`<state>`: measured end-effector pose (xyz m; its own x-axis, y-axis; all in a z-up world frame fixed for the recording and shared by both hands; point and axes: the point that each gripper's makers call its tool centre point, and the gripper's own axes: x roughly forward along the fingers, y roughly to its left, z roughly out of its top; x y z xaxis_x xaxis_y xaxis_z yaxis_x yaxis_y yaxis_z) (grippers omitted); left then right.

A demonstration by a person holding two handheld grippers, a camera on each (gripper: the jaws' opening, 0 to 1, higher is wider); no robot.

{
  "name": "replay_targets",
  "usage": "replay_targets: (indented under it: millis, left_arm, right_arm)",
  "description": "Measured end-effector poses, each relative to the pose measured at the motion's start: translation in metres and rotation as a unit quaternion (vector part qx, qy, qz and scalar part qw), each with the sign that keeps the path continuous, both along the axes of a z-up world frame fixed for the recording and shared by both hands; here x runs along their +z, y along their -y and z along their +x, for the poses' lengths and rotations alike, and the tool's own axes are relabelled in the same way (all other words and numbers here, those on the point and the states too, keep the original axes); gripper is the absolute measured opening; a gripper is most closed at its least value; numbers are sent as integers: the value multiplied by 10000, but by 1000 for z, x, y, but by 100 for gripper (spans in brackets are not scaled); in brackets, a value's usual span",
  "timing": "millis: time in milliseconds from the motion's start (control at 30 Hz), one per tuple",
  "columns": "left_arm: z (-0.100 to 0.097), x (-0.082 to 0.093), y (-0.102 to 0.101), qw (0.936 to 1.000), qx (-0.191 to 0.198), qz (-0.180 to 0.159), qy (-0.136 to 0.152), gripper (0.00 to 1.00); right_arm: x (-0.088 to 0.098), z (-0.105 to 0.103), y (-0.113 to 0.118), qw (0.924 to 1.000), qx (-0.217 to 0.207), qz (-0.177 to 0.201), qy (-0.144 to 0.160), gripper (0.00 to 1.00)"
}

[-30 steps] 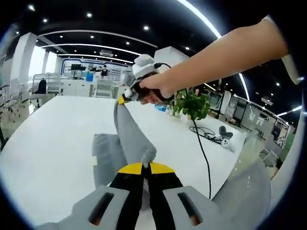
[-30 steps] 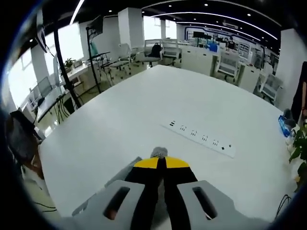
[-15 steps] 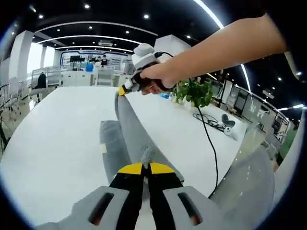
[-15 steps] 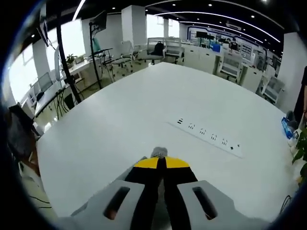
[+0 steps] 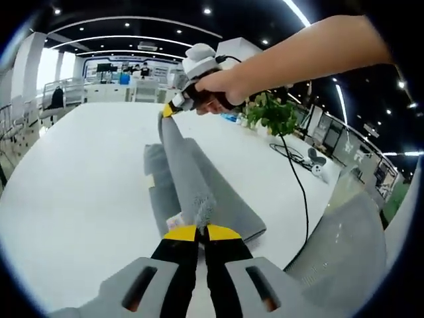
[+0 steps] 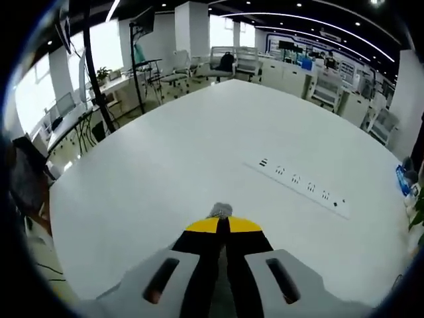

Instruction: Fold the towel on the table until its edges align and the towel forms a compact rectangular stack.

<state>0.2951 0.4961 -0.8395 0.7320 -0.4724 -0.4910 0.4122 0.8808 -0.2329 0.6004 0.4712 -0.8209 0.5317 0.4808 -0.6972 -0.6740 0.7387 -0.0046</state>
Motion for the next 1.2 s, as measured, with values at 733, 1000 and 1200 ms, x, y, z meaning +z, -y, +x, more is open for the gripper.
replay_targets:
  millis: [733,1000,1200]
  left_arm:
    - [-3,-46,-21,9997,33,25,-257,3]
    - [-7,-54,-23,9993,-53,28,-366,4]
    - [-12,-60,-25,9987,-77,-6,-500,5]
  right_arm:
    - [-30,-1,-21,9996,60,-257,59,1]
    - [-45,-2,-35,9997,54,-249,-9,1]
    - [-50,-2,-39,9996,37,-271,-76,1]
